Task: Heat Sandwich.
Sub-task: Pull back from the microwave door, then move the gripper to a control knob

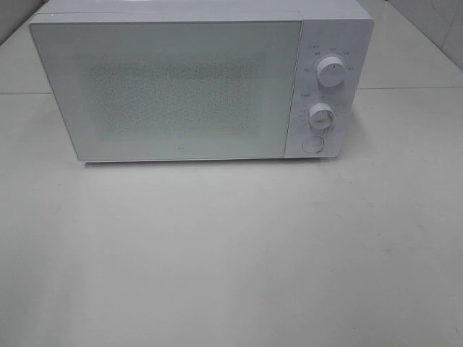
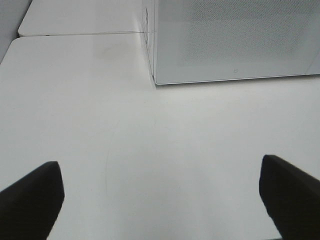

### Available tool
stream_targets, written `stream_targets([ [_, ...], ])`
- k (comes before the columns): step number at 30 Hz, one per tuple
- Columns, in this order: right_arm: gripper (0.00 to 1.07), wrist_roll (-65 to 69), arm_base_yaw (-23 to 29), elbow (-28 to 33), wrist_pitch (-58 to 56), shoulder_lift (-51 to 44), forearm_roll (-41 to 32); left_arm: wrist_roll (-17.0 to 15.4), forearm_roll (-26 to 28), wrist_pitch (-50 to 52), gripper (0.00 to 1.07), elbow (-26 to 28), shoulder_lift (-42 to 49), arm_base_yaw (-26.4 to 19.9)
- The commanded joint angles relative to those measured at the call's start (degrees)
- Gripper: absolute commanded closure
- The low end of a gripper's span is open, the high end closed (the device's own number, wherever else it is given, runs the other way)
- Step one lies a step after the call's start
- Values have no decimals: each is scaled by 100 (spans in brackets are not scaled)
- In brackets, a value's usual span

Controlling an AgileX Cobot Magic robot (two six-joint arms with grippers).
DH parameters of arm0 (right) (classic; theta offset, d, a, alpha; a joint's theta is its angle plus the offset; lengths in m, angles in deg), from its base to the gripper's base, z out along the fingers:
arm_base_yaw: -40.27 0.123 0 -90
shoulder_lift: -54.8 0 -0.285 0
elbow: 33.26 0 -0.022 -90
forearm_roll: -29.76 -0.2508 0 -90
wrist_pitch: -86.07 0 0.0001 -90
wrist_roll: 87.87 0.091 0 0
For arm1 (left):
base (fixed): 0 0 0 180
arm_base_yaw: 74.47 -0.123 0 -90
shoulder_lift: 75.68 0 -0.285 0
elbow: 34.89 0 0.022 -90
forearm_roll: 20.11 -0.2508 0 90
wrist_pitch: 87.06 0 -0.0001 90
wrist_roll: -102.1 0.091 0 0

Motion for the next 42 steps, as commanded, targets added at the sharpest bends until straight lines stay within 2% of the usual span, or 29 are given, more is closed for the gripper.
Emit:
stream_targets([
  [1,31,-11,-23,34,6,-160,11,-23,57,92,3,6,155,-23],
  [38,31,11,-23,29,11,-160,11,-23,57,92,3,6,155,-23],
  [42,31,11,-23,-178,115,-40,11,-23,29,92,3,6,155,-23],
])
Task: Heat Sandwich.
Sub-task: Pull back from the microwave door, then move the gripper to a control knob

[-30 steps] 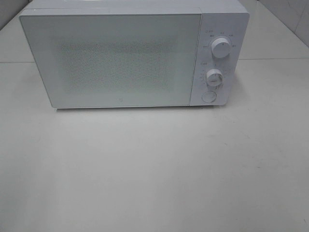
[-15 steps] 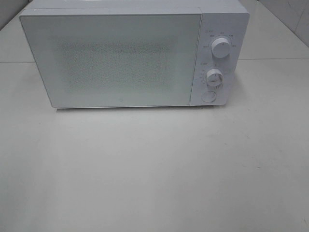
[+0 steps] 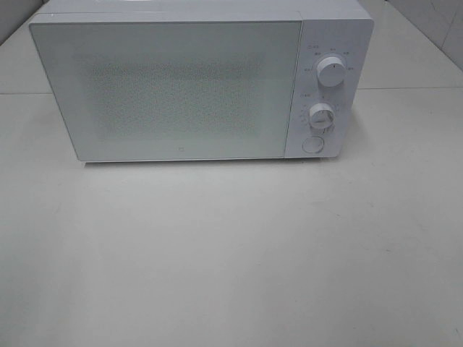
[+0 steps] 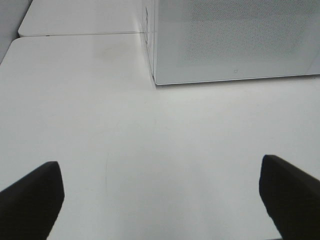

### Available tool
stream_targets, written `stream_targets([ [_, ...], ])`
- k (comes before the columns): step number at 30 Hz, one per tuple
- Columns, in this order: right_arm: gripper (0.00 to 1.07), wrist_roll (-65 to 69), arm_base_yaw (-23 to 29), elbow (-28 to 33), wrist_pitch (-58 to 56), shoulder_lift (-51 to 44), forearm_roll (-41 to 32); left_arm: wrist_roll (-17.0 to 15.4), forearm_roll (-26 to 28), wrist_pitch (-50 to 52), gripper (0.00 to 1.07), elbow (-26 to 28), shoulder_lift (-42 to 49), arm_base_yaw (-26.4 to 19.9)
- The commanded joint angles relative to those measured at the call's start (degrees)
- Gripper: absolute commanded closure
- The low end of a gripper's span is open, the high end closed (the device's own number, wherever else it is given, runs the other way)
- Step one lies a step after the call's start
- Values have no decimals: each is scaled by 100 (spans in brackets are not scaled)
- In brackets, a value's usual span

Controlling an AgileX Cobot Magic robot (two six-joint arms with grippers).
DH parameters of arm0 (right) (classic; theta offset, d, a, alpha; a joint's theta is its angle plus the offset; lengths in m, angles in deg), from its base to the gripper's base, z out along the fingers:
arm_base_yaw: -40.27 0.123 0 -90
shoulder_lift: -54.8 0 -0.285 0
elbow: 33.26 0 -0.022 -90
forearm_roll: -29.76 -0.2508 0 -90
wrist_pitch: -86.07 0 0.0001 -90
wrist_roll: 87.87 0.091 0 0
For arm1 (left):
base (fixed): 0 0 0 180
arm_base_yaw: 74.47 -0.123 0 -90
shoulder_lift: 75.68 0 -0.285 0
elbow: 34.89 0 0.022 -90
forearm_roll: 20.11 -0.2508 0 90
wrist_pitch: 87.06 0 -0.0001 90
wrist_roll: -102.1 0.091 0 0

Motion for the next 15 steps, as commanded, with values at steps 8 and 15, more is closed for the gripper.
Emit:
stream_targets([
  [8,31,0,-23,-298,584,647,11,-23,29,92,3,6,155,-23],
  [15,31,0,-23,-298,1255,1249,11,-23,29,92,3,6,155,-23],
])
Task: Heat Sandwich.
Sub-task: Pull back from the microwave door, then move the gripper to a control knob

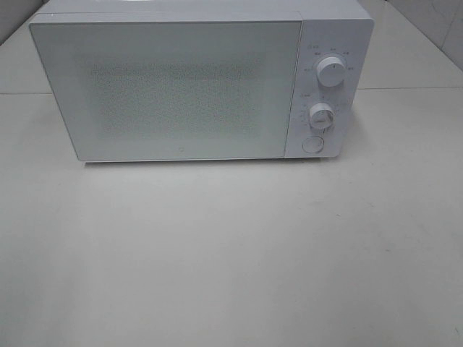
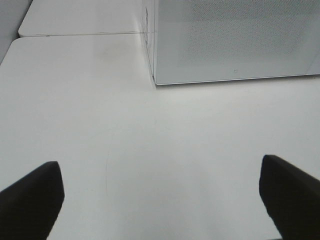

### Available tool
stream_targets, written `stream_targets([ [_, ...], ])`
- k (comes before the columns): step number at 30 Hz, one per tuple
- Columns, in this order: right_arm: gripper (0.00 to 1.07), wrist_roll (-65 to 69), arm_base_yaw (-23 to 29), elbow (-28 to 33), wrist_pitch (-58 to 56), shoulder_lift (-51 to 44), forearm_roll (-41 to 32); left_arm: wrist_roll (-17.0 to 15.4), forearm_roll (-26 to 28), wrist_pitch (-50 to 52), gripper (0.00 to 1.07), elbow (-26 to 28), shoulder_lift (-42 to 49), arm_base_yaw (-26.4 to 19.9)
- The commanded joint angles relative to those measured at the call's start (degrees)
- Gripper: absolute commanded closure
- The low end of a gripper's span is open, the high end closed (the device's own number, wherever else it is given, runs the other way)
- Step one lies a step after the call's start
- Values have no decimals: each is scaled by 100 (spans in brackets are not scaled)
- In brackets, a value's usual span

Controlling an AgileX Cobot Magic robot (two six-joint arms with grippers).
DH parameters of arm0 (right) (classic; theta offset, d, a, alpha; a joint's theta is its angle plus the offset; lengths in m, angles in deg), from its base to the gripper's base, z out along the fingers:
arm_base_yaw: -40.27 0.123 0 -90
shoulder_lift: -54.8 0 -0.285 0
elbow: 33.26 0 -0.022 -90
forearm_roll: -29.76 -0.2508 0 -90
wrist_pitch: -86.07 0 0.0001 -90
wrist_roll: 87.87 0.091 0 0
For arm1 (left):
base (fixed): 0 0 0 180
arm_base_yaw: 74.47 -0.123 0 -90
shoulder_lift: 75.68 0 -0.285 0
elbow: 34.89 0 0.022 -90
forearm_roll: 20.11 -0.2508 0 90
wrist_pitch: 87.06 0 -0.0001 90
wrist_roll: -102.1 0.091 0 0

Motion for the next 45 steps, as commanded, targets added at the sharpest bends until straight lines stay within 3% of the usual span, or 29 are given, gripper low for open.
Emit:
stream_targets([
  [1,31,0,-23,-46,367,172,11,-23,29,92,3,6,155,-23],
  [45,31,166,-23,-23,4750,3885,11,-23,29,92,3,6,155,-23],
])
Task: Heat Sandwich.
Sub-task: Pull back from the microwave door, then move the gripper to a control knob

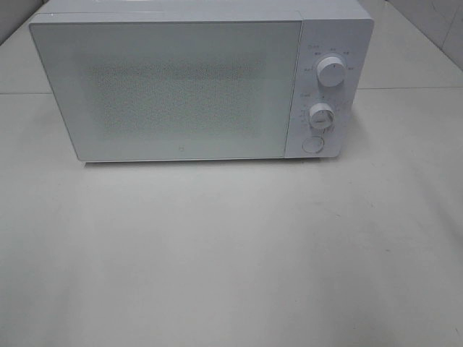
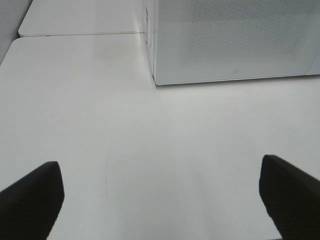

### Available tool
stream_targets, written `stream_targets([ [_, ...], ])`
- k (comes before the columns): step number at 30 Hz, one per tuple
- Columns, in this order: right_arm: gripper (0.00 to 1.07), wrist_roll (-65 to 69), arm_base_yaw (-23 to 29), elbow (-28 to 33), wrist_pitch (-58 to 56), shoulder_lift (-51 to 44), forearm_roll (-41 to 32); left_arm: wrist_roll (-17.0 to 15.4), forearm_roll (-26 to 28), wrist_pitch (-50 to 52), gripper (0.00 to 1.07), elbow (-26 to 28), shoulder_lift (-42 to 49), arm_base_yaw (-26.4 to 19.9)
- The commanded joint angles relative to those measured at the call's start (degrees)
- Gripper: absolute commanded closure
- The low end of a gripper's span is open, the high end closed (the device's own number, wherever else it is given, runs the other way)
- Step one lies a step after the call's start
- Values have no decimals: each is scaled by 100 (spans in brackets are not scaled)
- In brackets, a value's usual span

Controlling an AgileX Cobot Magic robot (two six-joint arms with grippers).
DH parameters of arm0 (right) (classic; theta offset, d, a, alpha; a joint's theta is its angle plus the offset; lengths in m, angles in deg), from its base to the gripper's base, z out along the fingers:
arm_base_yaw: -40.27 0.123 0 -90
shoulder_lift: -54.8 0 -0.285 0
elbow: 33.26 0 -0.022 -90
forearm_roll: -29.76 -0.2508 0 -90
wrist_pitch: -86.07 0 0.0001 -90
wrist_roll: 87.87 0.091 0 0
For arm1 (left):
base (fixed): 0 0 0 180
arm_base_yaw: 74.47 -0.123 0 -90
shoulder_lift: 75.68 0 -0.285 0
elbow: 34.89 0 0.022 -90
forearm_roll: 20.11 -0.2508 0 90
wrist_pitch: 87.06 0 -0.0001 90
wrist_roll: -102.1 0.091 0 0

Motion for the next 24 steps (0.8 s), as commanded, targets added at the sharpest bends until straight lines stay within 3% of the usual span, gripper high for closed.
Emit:
stream_targets([
  [1,31,109,-23,-23,481,258,11,-23,29,92,3,6,155,-23],
  [7,31,109,-23,132,1301,642,34,-23,29,92,3,6,155,-23],
  [24,31,-183,-17,1364,5013,1954,0,-23,29,92,3,6,155,-23],
])
